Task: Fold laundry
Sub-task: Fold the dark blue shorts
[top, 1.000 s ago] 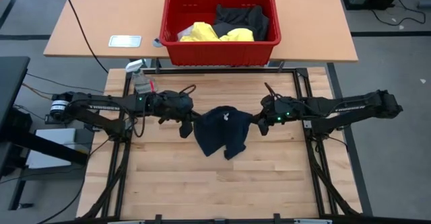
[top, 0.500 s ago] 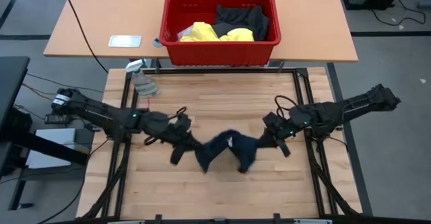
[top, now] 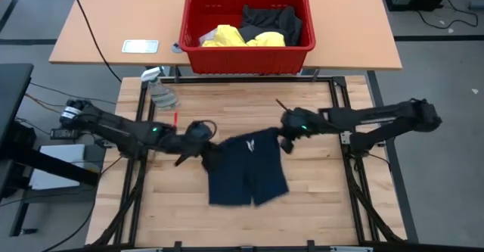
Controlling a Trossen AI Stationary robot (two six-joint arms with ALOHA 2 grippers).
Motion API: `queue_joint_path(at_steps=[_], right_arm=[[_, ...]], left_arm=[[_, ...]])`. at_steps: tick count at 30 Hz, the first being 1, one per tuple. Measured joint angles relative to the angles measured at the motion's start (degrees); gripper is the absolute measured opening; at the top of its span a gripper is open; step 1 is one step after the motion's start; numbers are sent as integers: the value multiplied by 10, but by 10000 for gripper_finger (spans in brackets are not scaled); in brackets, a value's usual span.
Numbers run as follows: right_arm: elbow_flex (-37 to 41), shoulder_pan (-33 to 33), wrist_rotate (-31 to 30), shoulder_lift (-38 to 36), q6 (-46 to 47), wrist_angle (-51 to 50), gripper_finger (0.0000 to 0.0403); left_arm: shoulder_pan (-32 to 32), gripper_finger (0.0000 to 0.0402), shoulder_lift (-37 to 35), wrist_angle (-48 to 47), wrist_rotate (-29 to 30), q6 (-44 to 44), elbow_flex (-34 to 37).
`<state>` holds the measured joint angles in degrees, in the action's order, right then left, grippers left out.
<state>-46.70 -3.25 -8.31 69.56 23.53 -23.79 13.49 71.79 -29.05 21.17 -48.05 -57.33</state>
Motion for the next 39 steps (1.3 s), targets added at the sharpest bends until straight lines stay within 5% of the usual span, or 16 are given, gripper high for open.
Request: queue_joint_path(at_steps=[8,14,18,24,30,39], right_arm=[[1,-127,14,121,66,103,160],[1,-116,50,149,163,202,226],[-10,-54,84,193,165,289,219],[-102,25,79,308,155,289,187],[-226,56,78,433,162,288,153],[-336,82,104,538,213,184,124]], left_arm=[[-168,30,28,-7,1,-28,91],[-265,116,29,-6,-14,17,110],[-304,174,28,-27,-49,76,109],[-341,228,28,-87,-94,181,109],[-361,232,28,-101,-140,314,109],[-364,212,28,-102,-149,381,109]])
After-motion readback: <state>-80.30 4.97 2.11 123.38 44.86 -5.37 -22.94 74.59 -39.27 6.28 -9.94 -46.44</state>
